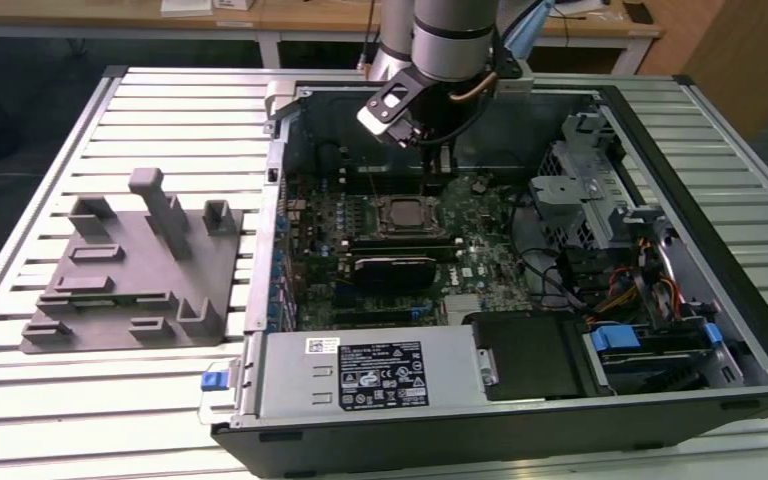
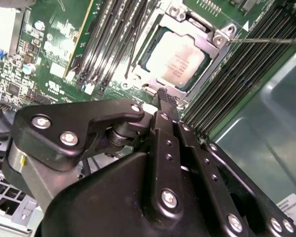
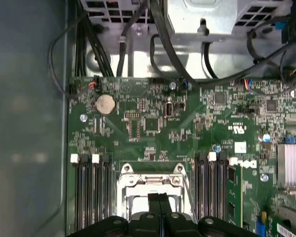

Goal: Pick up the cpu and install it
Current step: 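Close the cpu cover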

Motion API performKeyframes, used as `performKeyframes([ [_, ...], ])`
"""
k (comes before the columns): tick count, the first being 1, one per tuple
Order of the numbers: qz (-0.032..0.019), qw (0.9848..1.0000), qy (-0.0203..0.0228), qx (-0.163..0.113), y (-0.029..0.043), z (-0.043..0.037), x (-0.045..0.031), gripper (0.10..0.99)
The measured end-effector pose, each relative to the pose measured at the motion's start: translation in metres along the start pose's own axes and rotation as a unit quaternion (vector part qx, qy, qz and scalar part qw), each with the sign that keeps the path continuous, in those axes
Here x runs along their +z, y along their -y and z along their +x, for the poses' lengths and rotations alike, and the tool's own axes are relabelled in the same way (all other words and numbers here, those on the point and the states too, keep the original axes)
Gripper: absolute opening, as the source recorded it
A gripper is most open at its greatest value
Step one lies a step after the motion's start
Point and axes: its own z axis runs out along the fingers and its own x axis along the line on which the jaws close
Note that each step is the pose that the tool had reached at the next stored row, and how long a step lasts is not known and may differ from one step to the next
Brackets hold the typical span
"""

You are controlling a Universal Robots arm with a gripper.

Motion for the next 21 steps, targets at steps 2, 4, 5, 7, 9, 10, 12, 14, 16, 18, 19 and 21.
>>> performKeyframes([
  [2,0.0000,1.0000,0.0000,0.000,0.0000,0.0000,0.0000,0.106],
  [4,0.0000,1.0000,0.0000,0.000,0.0002,0.0000,0.0000,0.106],
  [5,0.0000,1.0000,-0.0001,0.000,0.0005,0.0000,0.0001,0.106],
  [7,0.0000,1.0000,-0.0001,0.000,0.0021,0.0000,0.0010,0.106],
  [9,0.0000,1.0000,0.0000,0.000,0.0039,0.0000,0.0026,0.106],
  [10,0.0000,1.0000,0.0000,0.000,0.0046,0.0000,0.0034,0.106],
  [12,0.0000,1.0000,0.0000,0.000,0.0060,-0.0003,0.0050,0.106],
  [14,0.0000,1.0000,0.0000,0.000,0.0083,-0.0007,0.0065,0.106],
  [16,0.0000,1.0000,0.0000,0.000,0.0116,-0.0009,0.0080,0.106],
  [18,0.0000,1.0000,0.0000,0.000,0.0148,-0.0011,0.0098,0.106],
  [19,0.0000,1.0000,0.0000,0.000,0.0160,-0.0012,0.0107,0.106],
  [21,0.0000,1.0000,0.0000,0.000,0.0181,-0.0013,0.0125,0.106],
])
